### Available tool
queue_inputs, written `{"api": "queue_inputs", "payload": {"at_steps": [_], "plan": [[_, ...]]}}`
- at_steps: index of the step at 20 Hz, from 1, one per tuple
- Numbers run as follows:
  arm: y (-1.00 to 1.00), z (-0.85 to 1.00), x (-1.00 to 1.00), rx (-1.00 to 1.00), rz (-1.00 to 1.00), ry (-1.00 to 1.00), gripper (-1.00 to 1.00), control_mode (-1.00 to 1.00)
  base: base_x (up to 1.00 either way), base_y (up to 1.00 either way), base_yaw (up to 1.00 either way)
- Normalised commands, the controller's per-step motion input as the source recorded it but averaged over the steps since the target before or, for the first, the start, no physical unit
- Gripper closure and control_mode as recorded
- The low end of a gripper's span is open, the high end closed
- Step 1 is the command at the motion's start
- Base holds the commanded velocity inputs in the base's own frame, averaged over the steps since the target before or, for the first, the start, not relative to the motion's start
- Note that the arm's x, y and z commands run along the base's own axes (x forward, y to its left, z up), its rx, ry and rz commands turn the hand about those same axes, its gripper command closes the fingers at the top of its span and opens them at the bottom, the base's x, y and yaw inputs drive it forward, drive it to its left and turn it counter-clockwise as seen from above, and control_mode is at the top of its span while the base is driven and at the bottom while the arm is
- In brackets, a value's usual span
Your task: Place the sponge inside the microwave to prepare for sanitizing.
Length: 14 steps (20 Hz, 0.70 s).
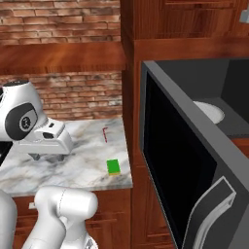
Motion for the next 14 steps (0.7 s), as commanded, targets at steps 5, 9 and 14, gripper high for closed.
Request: {"api": "queue_inputs", "payload": {"at_steps": [5, 9, 14], "plan": [[0.0, 0.0, 0.0, 0.0, 0.0, 0.0, -1.0, 1.0, 0.0, 0.0, 0.0], [0.0, 0.0, 0.0, 0.0, 0.0, 0.0, -1.0, 1.0, 0.0, 0.0, 0.0], [-0.06, 0.0, 0.09, 0.0, 0.01, 0.0, -1.0, -1.0, 0.0, 0.0, 0.0]]}}
